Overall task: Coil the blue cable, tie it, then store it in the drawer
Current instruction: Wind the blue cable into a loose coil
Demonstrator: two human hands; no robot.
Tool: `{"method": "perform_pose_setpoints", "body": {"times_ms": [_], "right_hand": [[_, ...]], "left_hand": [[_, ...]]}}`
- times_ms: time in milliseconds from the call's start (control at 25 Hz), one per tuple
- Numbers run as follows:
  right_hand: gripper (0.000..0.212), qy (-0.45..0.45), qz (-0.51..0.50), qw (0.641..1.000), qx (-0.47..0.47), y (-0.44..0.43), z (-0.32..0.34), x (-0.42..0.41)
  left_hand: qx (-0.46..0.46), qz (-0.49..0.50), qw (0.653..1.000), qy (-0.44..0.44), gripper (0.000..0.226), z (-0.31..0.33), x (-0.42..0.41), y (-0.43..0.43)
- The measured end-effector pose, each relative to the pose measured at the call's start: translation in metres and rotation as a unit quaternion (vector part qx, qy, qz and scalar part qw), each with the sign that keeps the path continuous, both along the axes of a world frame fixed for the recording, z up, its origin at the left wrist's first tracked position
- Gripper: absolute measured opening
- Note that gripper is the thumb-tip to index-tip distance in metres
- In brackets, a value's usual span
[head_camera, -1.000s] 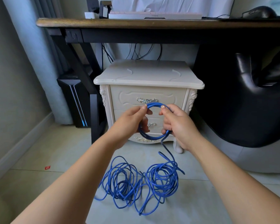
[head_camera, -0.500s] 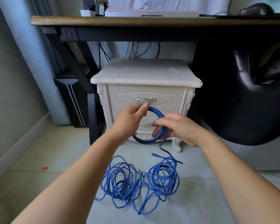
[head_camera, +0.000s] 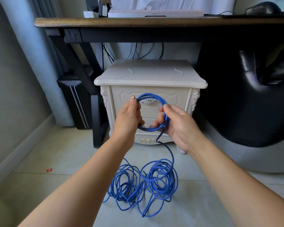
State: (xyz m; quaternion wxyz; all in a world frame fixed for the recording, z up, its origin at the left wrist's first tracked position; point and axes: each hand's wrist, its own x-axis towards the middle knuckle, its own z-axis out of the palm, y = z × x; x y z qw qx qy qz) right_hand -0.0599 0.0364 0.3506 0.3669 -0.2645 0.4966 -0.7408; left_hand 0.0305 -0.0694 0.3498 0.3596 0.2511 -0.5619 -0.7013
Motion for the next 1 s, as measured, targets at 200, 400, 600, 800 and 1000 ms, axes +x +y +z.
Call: {"method": "perform_pose_setpoints", "body": {"times_ms": [200,400,600,800,1000], "right_hand": [[0.024,0.095,-0.009,0.993,0.067,0.005,0.002,-0.009],[0.024,0.313,0.047,0.931,0.184,0.007,0.012,-0.006],[0.019,0.284,0.056,0.947,0.139,0.009,0.010,-0.008],[0.028,0.039,0.143,0.983,0.105,0.021,-0.004,-0.015],[0.033,0.132,0.162,0.964,0.162,0.021,0.001,-0.016]], "left_hand": [[0.114,-0.193,0.975,0.000,0.033,0.009,0.018,-0.005],[0.000,-0.231,0.962,-0.145,0.044,0.016,0.019,-0.008],[-0.105,-0.192,0.965,-0.141,0.039,0.015,0.011,-0.001],[-0.004,-0.138,0.989,-0.049,0.045,0.016,0.014,-0.011],[0.003,-0.076,0.996,-0.037,0.044,0.013,0.017,-0.010]]}}
